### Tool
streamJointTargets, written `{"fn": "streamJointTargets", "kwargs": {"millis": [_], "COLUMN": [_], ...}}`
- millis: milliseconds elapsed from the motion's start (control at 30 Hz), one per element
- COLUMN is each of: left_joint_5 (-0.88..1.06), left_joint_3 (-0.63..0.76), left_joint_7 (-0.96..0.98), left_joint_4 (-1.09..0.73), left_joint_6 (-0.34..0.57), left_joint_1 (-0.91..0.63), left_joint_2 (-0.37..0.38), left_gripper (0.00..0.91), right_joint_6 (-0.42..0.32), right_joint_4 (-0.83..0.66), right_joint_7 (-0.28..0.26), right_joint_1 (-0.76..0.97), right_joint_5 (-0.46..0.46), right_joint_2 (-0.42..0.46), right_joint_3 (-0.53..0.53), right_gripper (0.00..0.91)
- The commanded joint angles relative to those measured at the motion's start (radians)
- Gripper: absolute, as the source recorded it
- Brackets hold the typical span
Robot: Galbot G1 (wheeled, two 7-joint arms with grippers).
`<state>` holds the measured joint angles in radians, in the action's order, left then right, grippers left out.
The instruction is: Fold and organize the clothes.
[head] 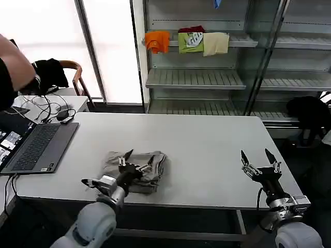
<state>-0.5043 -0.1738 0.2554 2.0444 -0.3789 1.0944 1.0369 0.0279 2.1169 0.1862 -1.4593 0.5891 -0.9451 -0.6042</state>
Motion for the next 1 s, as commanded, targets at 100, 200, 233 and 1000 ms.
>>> {"fn": "streamJointTargets", "kwargs": {"millis": [100, 200, 233, 1000], "left_joint_5": [-0.090, -0.090, -0.090, -0.122], "left_joint_3": [-0.276, -0.278, -0.276, -0.239], "left_joint_7": [-0.015, -0.023, -0.024, -0.070], "left_joint_4": [-0.126, -0.175, -0.178, -0.302], "left_joint_6": [0.020, 0.032, 0.034, 0.046], "left_joint_1": [0.054, 0.057, 0.058, 0.059], "left_joint_2": [-0.070, -0.050, -0.041, 0.052], "left_gripper": [0.907, 0.907, 0.907, 0.907], "right_joint_6": [0.000, -0.002, -0.002, 0.002], "right_joint_4": [0.000, 0.000, 0.000, 0.006], "right_joint_7": [0.000, 0.000, 0.000, 0.001], "right_joint_1": [0.000, -0.004, -0.005, -0.013], "right_joint_5": [0.000, 0.000, 0.000, -0.003], "right_joint_2": [0.002, 0.004, 0.004, 0.004], "right_joint_3": [-0.002, -0.005, -0.005, -0.004], "right_gripper": [0.907, 0.907, 0.907, 0.907]}}
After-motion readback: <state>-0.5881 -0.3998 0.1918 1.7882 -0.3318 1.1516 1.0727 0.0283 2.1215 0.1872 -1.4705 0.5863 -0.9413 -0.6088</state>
